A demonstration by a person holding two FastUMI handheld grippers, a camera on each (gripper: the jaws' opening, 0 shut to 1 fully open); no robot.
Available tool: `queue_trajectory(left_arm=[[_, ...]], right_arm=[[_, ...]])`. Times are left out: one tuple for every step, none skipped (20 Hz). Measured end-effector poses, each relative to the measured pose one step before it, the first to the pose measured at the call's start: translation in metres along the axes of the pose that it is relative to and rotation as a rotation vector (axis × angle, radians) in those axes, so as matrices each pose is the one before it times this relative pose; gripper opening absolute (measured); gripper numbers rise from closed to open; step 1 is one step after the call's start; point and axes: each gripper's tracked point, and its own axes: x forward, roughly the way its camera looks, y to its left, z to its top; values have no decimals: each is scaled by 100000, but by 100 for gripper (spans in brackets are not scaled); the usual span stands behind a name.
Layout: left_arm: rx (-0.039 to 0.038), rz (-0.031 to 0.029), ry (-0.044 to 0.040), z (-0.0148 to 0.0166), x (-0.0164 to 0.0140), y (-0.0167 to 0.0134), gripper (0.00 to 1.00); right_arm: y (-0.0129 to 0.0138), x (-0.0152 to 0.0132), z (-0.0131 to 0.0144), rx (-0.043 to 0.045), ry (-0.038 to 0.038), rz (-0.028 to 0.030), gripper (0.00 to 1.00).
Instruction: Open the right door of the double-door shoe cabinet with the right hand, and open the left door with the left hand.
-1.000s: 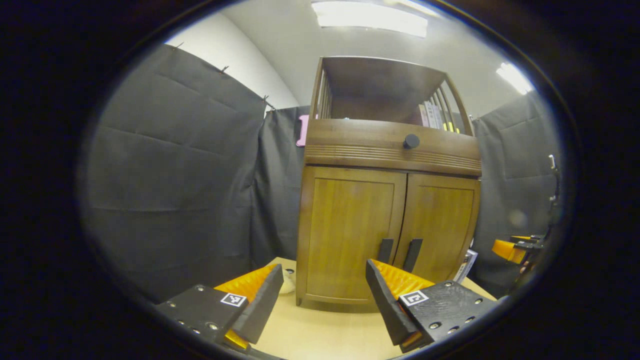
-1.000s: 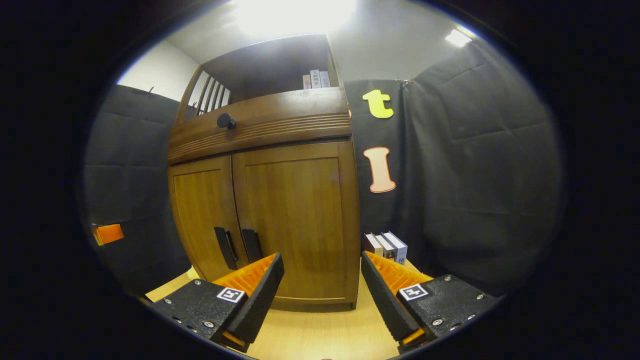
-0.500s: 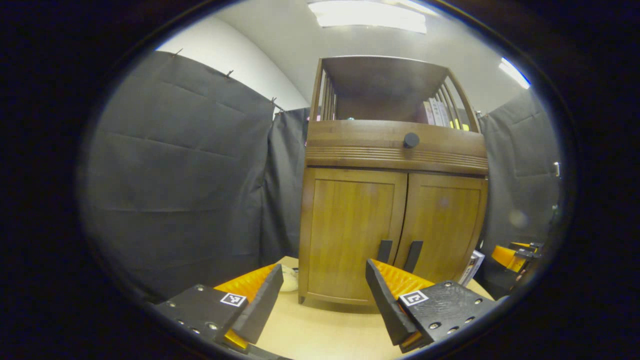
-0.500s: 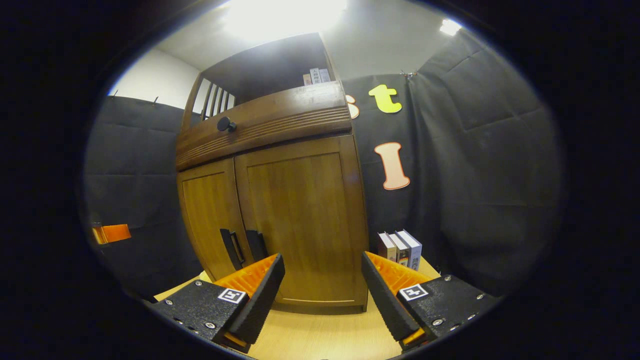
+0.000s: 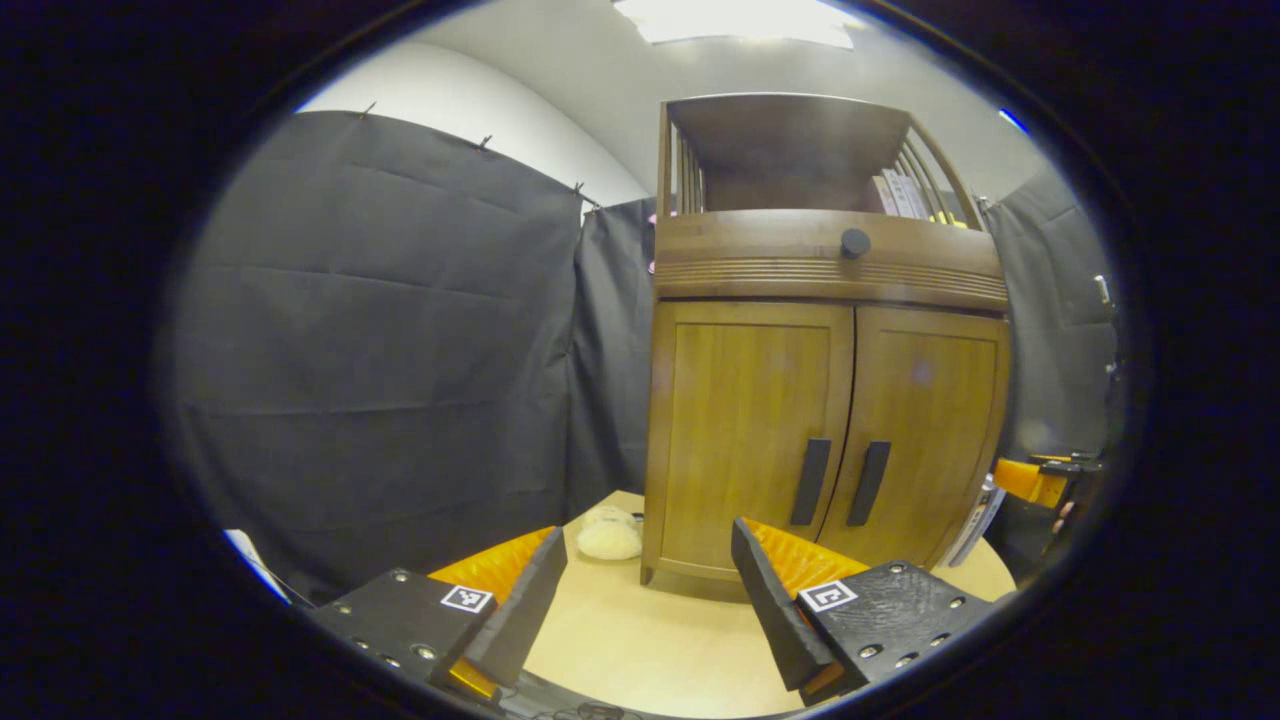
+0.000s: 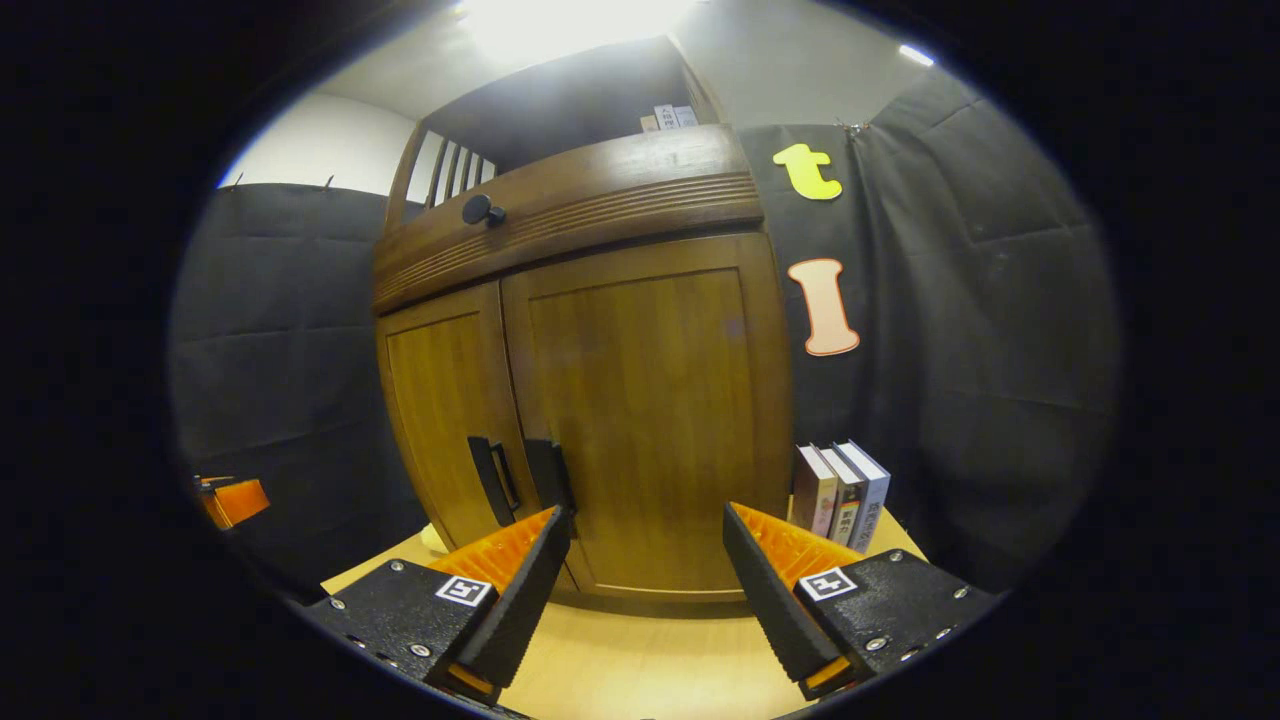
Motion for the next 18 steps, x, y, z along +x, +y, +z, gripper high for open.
queue_trajectory(left_arm=[[988,14,231,-49,-469,86,95],[760,-153,329,-64,-163,351,90],[436,-621,-29,-152,-74,517,99],[59,-551,-292,91,54,514,95],[-292,-216,-93,-233,-2,694,90],[-586,108,384,-217,7,716,90],[-707,743,344,-20,96,702,90],[-927,809,-23,12,164,814,90],[-1022,678,135,-148,1,659,99],[-1085,468,246,-285,189,757,99],[-1200,476,382,-424,34,873,99],[-1169,387,747,-219,139,732,99],[-810,495,678,-532,-55,869,99],[-594,413,371,-241,93,779,99],[-521,167,173,-191,187,469,99],[-570,-161,4,-25,220,396,99],[-265,-294,-320,2,96,271,99],[12,-162,-749,168,149,441,99]], right_arm=[[1170,849,444,-23,-634,2455,95],[1175,947,143,600,220,2537,92],[877,992,116,593,468,959,95],[381,706,-39,165,796,77,92],[612,826,151,-175,-35,-23,96],[912,766,316,-698,-435,-202,95],[705,780,427,-1160,-758,-415,96],[710,885,524,-1089,-1167,-236,95],[678,775,404,-922,-1151,140,96],[685,829,117,-1017,-408,231,95],[543,785,180,-1243,-4,191,96],[480,618,-15,-1485,-3,266,96],[488,628,217,-1488,-288,16,92],[167,492,178,-1155,-323,-664,95],[-141,288,-13,-772,-288,-872,95],[-128,472,45,-304,-44,-867,92],[65,402,-276,196,82,-897,92],[-88,433,-277,457,218,-861,92]])
